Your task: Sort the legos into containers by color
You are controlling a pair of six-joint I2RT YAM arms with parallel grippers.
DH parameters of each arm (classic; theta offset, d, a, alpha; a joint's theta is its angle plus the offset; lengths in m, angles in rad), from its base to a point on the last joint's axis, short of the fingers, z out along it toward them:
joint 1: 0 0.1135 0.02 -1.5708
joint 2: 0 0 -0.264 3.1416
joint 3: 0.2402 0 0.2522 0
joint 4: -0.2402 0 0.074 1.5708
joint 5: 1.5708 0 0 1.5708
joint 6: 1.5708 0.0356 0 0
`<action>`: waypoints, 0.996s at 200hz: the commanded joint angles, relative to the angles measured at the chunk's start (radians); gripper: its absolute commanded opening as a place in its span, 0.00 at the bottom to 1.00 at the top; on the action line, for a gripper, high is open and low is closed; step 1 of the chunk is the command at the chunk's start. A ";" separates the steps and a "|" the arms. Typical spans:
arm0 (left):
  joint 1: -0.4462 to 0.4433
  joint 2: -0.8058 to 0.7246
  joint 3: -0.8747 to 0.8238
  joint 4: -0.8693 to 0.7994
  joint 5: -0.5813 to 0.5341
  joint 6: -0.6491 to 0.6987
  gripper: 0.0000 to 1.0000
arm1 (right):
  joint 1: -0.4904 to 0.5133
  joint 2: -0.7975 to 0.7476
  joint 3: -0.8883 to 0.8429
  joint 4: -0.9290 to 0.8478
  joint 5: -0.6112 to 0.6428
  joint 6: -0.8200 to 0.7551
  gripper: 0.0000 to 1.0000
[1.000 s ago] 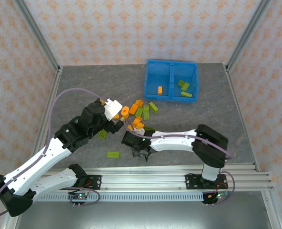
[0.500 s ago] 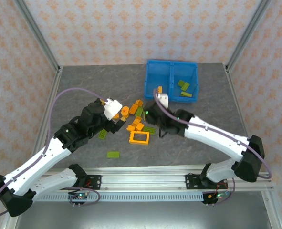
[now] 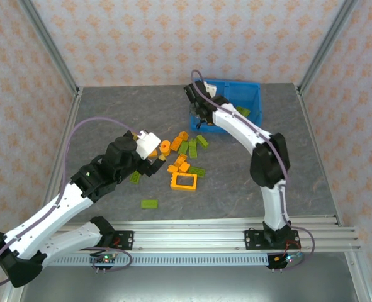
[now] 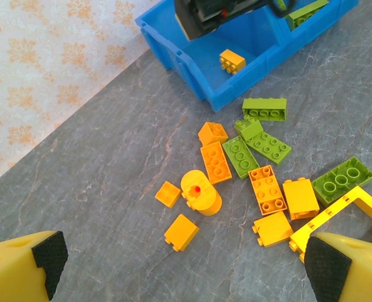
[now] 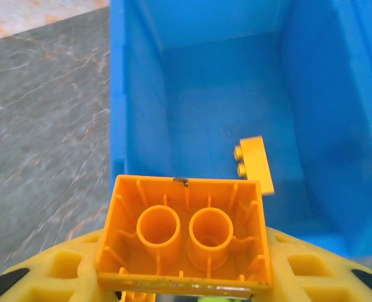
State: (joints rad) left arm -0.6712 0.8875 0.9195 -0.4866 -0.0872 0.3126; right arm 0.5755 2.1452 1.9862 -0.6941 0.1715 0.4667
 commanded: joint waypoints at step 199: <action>0.047 0.212 0.106 -0.015 -0.286 -0.459 1.00 | -0.113 -0.205 0.016 -0.096 -0.236 -0.004 0.64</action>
State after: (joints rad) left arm -0.6640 1.0080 0.9279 -0.4755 -0.2394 0.1638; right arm 0.4553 2.1841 2.1612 -0.8459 -0.0319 0.4698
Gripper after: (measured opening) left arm 0.998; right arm 0.625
